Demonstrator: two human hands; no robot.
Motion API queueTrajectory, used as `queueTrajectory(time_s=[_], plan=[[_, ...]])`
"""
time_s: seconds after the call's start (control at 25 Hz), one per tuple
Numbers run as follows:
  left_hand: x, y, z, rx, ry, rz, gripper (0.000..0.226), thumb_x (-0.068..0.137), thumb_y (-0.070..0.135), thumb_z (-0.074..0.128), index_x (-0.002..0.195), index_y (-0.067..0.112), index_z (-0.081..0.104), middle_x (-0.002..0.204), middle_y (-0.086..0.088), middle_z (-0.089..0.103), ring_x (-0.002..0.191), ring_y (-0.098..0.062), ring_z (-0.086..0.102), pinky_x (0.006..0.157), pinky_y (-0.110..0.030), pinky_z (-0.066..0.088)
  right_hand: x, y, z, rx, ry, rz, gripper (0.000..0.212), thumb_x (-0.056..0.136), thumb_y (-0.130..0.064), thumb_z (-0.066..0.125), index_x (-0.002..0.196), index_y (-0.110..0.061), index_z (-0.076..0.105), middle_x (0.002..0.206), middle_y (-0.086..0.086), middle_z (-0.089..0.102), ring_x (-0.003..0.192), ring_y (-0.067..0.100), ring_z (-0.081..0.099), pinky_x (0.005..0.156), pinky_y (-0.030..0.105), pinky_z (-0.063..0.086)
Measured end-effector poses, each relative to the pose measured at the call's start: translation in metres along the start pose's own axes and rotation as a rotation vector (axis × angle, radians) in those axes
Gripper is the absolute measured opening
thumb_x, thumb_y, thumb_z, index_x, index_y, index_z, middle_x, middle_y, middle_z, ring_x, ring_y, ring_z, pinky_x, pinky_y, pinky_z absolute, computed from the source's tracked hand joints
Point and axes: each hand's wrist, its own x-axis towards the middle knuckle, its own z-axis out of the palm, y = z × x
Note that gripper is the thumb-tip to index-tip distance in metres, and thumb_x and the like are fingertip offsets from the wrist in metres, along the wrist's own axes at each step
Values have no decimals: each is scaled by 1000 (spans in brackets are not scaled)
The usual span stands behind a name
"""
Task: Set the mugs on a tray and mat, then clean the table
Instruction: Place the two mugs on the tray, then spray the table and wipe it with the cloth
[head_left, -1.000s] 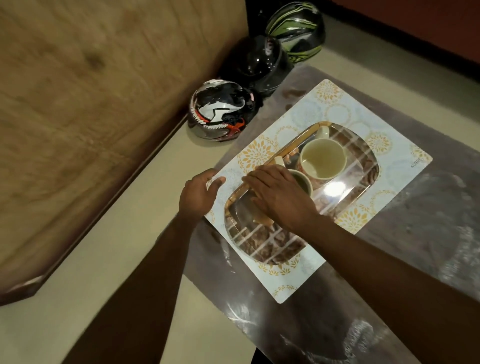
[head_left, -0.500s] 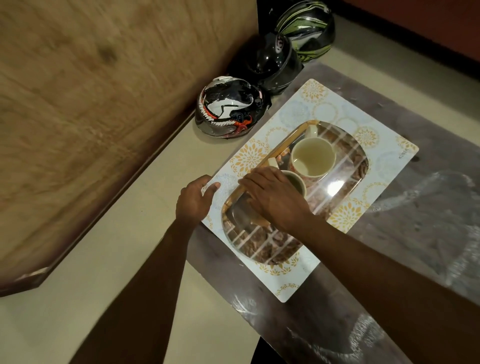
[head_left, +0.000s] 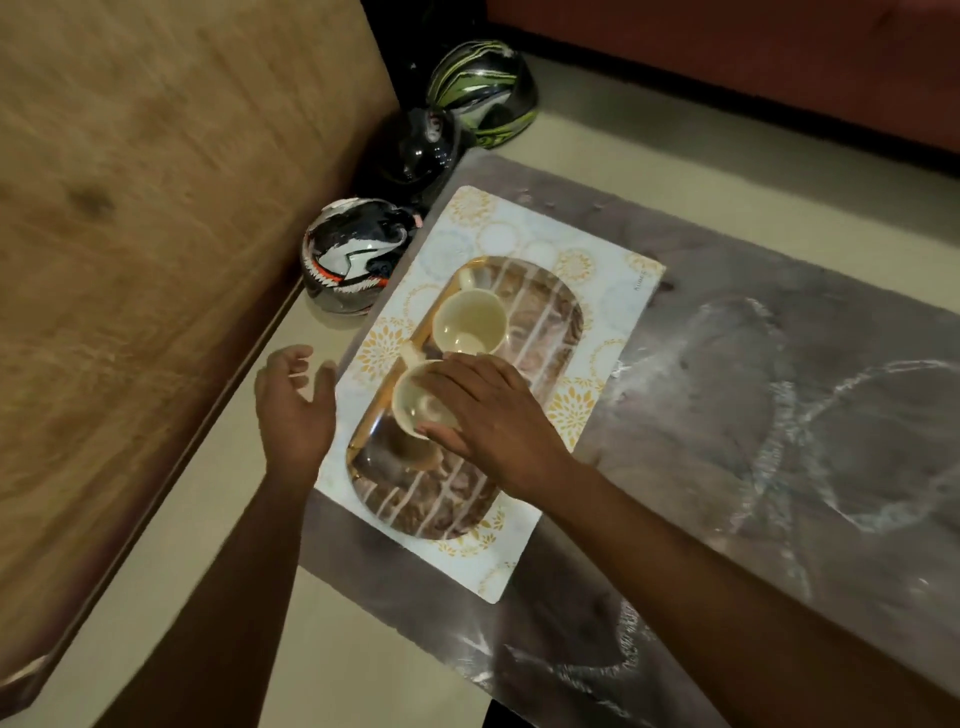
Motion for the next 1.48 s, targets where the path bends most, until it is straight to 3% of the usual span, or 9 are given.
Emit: queueTrajectory(time_s=[0.16,0.36,0.48,0.64,0.8,1.04,1.2,1.36,1.48], plan=[[-56,126,58,-206,-100,284,20,92,18,59,111,13,60,112,-9,59,99,-25,59,83,-38,52,-78,49,-59,-58,105,238,45,93,-44,47,122,-13,60,122,6,62,116,22,52,99,34,32],[-211,251,171,-205,-662,601,23,89,13,62,107,25,58,108,1,59,93,-11,56,81,-10,42,-234,97,-140,-56,109,647,46,92,-46,42,124,-17,57,123,4,60,117,18,47,97,32,33],[-319,297,218,-198,-937,683,26,87,17,62,109,31,55,111,2,58,92,-11,58,78,-14,46,-350,106,-197,-37,225,875,46,91,-46,42,124,-17,58,123,5,61,114,20,51,96,38,41],[-456,362,270,-200,-1145,808,29,88,18,63,116,23,57,115,2,57,96,-13,59,82,-25,49,-497,113,-265,-58,411,1117,46,89,-44,45,120,-14,61,119,8,64,111,19,51,97,29,34],[-611,432,324,-178,-1217,900,32,88,20,65,118,21,56,117,1,56,99,-14,58,85,-31,51,-649,128,-339,-90,509,1294,48,89,-44,47,122,-12,60,121,11,62,112,26,55,97,36,39],[-767,487,364,-73,-1238,1070,55,87,31,69,135,17,48,134,-4,52,120,-19,51,94,-30,45,-801,135,-436,-235,557,1345,48,92,-42,48,123,-7,58,118,13,62,108,24,54,93,33,39],[-838,511,377,-47,-1322,1126,68,88,39,66,147,18,38,143,-5,46,128,-20,47,102,-36,45,-851,128,-448,-177,638,1454,53,92,-43,49,128,-5,54,124,16,59,114,30,54,98,41,42],[-912,538,408,-116,-1353,1121,72,86,38,69,148,19,35,144,-5,45,128,-19,47,101,-33,45,-900,151,-456,-227,782,1537,42,91,-24,62,129,-5,53,129,17,56,120,32,50,101,41,37],[-954,551,463,-151,-1265,1109,86,80,48,69,149,14,31,145,-9,45,130,-27,47,106,-49,41,-946,197,-448,-269,786,1584,44,88,-21,65,127,-5,53,127,18,56,118,34,50,100,43,37]])
